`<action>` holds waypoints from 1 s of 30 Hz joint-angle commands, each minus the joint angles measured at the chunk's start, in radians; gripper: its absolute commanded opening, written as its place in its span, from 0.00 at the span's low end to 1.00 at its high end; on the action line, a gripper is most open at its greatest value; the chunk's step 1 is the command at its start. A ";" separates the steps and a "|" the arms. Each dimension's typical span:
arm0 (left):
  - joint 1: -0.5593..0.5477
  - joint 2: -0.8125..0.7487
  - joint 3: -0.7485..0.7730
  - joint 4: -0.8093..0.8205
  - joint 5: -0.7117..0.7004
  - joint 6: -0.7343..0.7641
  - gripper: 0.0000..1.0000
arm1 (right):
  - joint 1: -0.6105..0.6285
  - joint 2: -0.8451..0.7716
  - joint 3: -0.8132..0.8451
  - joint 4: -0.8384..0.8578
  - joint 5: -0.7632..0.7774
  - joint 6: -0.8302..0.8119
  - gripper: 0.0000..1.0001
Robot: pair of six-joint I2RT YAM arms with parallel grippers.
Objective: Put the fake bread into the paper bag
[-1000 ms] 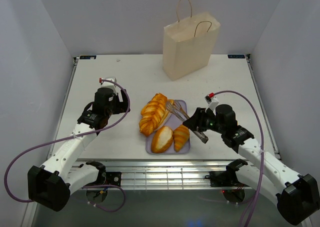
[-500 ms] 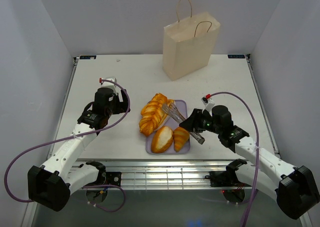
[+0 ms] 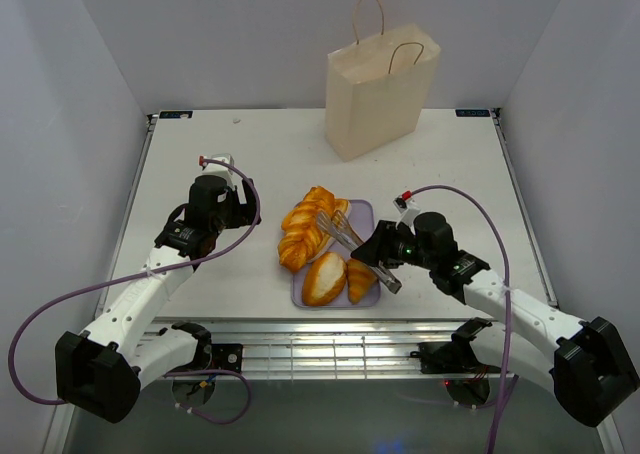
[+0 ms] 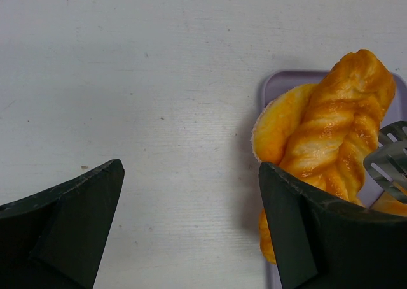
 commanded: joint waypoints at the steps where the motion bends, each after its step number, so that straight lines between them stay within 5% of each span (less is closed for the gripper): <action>1: -0.007 -0.027 0.037 -0.005 0.019 -0.005 0.98 | 0.016 0.007 0.012 0.072 0.012 0.034 0.57; 30: -0.015 -0.045 0.037 -0.005 0.035 -0.006 0.98 | 0.064 0.093 0.055 0.081 0.063 0.126 0.56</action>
